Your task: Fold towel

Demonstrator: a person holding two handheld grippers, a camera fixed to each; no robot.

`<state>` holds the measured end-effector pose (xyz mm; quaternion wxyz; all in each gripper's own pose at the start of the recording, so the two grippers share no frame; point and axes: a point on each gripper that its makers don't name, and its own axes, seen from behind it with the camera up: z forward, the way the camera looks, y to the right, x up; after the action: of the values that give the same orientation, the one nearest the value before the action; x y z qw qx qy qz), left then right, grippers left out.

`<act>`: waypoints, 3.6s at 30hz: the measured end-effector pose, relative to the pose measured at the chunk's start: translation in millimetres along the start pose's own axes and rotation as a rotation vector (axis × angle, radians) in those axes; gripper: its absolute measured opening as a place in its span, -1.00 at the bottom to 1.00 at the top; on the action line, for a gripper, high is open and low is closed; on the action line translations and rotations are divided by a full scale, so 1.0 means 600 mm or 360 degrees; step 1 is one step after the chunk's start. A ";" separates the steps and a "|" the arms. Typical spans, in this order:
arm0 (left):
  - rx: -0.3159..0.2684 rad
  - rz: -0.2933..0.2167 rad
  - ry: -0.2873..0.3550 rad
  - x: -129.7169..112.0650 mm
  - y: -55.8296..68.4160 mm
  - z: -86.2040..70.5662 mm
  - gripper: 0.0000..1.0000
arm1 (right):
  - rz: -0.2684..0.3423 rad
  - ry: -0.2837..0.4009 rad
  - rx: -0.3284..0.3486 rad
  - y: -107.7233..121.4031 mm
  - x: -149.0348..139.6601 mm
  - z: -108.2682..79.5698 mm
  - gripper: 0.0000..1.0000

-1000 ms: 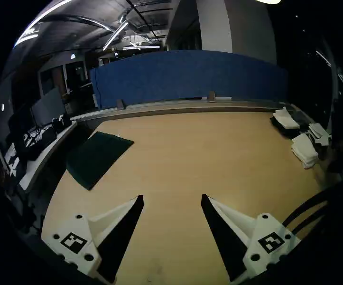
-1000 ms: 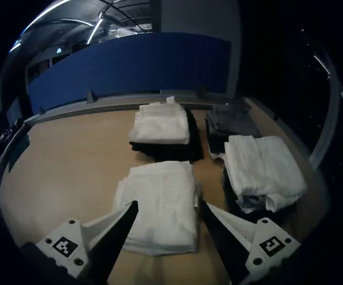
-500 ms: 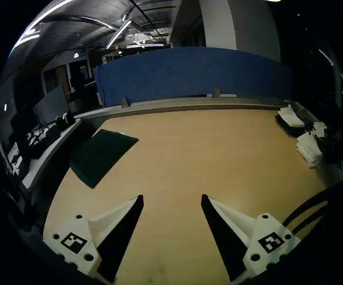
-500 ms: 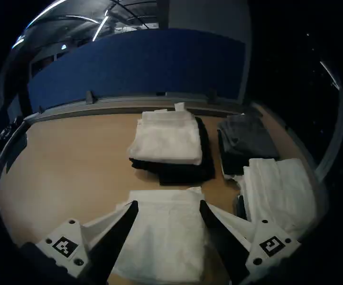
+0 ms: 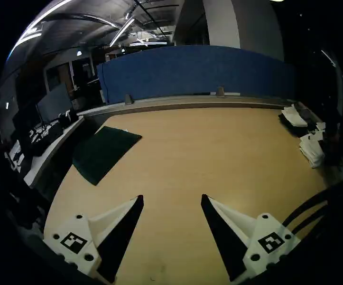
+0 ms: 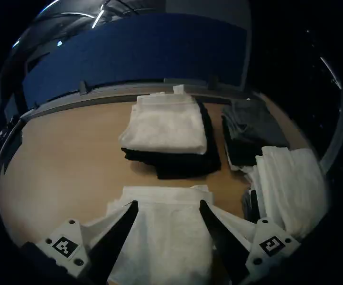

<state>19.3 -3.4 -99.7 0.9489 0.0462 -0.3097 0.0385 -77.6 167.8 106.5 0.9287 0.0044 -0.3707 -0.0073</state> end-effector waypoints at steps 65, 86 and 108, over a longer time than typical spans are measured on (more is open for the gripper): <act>-0.0055 -0.0008 0.0075 0.021 -0.004 -0.016 0.79 | 0.0032 0.0142 -0.0057 -0.050 -0.082 -0.162 1.00; -0.0099 -0.0065 0.0170 0.043 -0.005 -0.019 0.80 | 0.0142 0.0927 -0.0040 -0.124 0.103 -0.349 1.00; -0.0178 -0.0181 0.0604 0.178 -0.016 -0.024 0.79 | 0.0143 0.1028 -0.0073 -0.179 0.121 -0.399 1.00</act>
<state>114.7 -6.8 -48.6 0.9920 0.0026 -0.1237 -0.0244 138.8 59.9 -18.7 0.9976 -0.0307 -0.0564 0.0273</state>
